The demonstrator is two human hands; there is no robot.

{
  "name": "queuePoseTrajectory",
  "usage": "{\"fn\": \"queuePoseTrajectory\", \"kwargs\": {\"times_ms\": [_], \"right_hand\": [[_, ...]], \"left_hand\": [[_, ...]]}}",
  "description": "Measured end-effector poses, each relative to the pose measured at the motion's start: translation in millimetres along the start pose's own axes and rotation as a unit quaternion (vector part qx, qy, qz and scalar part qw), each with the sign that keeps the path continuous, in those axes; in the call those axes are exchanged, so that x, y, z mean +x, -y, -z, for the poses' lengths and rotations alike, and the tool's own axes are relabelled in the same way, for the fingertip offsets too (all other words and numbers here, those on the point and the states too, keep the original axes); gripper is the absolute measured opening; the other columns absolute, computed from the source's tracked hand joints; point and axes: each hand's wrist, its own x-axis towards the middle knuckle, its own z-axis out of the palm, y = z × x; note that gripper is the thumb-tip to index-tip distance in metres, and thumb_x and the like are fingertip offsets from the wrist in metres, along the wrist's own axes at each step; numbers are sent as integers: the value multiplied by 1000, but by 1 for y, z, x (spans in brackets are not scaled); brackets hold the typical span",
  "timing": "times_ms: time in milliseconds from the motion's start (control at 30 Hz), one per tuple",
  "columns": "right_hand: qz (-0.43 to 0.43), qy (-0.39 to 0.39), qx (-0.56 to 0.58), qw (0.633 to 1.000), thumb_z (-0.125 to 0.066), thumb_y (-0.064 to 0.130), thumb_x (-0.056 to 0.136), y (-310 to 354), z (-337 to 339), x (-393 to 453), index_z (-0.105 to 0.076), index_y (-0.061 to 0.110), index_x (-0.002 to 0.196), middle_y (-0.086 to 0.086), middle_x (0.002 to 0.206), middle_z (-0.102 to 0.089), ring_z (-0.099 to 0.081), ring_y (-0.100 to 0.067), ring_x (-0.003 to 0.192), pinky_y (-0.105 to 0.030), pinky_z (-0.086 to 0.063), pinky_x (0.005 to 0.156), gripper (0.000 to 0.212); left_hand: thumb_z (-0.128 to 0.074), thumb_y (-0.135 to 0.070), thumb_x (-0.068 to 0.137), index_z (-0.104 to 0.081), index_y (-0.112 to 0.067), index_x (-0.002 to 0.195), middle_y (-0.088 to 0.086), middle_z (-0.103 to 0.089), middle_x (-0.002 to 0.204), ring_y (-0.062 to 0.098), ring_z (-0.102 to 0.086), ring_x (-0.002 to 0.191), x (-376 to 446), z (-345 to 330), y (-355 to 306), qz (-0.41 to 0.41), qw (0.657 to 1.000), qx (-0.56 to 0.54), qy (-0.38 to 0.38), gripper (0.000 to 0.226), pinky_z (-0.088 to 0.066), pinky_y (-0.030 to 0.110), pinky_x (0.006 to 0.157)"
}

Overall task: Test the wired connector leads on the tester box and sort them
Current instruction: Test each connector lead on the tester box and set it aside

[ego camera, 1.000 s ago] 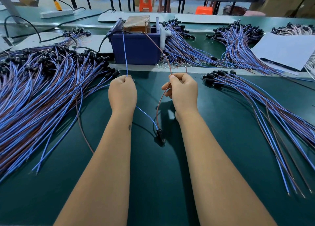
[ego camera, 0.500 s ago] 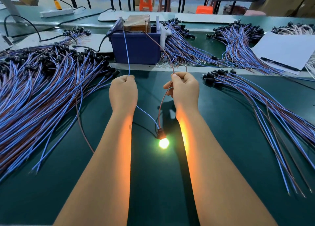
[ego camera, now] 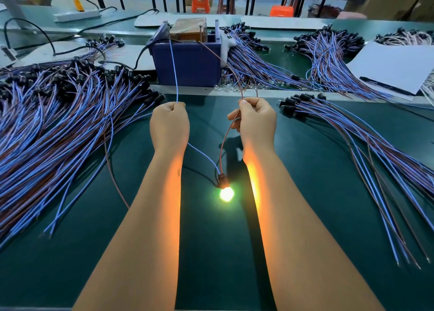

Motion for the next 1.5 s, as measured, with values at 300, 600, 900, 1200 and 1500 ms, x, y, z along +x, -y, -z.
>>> {"fn": "queuePoseTrajectory", "kwargs": {"times_ms": [300, 600, 900, 1200, 1500], "right_hand": [[-4, -11, 3, 1000, -49, 12, 97, -2, 0, 2, -58, 14, 91, -1, 61, -66, -51, -8, 45, -21, -43, 52, 12], [67, 53, 15, 996, -53, 9, 96, 0, -5, -3, -59, 14, 85, 4, 53, -56, -52, -9, 50, -23, -46, 51, 13], [150, 144, -151, 966, -63, 13, 90, -8, -16, -9, -68, 16, 87, 8, 60, -55, -46, -6, 54, -25, -38, 59, 6], [164, 112, -351, 915, -63, 36, 91, -9, -11, -5, -73, 25, 91, 10, 59, -48, -49, -16, 68, -27, -31, 60, 14], [223, -63, -94, 968, -57, 20, 95, 7, -4, -10, -71, 15, 104, 6, 92, -70, -59, -1, 77, -15, -46, 76, 17]], "left_hand": [[-39, -14, 87, -48, -25, 88, 4, -38, 72, 22, -23, 64, -1, -1, -1, 6, 1000, -12, -2, 15, -21, 25, 46], [-51, -18, 94, -74, -25, 88, -12, -53, 56, 4, -43, 49, 2, -6, -4, 21, 991, -133, 23, 25, -37, 19, 51], [-52, -19, 95, -74, -18, 87, -9, -40, 53, 6, -31, 46, 0, -12, -7, 21, 966, -221, 130, 23, -24, 17, 43], [-44, -26, 102, -60, -19, 79, -7, -57, 56, 8, -50, 48, 5, -5, -8, 80, 937, -328, 92, 28, -38, 20, 47], [-39, -27, 105, -66, -17, 84, -1, -62, 64, 7, -53, 55, -10, -14, -12, -69, 972, -136, 177, 35, -39, 17, 54]]}}
